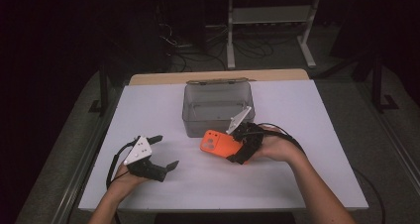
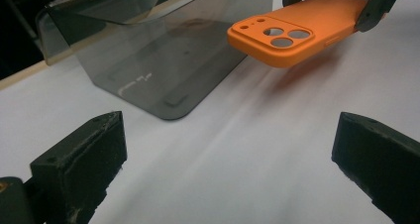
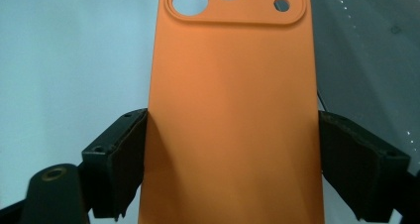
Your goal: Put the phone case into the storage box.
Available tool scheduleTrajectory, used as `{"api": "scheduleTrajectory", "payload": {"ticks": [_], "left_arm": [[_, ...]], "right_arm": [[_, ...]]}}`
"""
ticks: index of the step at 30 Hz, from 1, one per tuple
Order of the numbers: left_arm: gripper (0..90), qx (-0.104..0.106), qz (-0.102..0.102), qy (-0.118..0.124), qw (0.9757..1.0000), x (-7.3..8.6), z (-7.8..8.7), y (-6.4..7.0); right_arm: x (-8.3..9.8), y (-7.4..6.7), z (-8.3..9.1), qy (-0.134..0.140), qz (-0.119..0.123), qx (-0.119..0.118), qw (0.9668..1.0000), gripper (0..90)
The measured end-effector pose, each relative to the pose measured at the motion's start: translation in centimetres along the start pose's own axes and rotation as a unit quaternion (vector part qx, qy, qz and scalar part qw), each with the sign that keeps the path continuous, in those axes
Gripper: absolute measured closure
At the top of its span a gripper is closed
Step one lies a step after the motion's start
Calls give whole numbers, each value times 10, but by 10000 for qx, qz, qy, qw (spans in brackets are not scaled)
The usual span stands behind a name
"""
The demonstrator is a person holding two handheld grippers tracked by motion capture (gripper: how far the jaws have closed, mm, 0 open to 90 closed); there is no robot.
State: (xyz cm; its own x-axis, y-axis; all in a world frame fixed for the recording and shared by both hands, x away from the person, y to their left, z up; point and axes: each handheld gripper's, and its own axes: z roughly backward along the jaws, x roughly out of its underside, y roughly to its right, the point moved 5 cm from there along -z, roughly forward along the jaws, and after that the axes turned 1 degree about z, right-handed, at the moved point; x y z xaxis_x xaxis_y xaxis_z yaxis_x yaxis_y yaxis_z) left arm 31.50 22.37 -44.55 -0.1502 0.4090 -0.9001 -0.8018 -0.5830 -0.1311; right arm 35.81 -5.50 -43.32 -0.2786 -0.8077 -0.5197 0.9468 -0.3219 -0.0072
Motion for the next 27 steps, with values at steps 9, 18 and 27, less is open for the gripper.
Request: {"api": "scheduleTrajectory", "payload": {"ticks": [9, 18, 27], "left_arm": [[1, -183, -422, -78, 9989, 0, -1, 2], [1, -301, -814, -184, 9961, -1, -1, 6], [1, -407, -1079, -227, 9931, -2, -2, 8]], "right_arm": [[1, 1, -1, 11, 14, 21, 10000, 158], [2, 2, 0, 20, -15, 33, 10000, 158], [2, 2, 0, 22, -11, 47, 10000, 158]]}}
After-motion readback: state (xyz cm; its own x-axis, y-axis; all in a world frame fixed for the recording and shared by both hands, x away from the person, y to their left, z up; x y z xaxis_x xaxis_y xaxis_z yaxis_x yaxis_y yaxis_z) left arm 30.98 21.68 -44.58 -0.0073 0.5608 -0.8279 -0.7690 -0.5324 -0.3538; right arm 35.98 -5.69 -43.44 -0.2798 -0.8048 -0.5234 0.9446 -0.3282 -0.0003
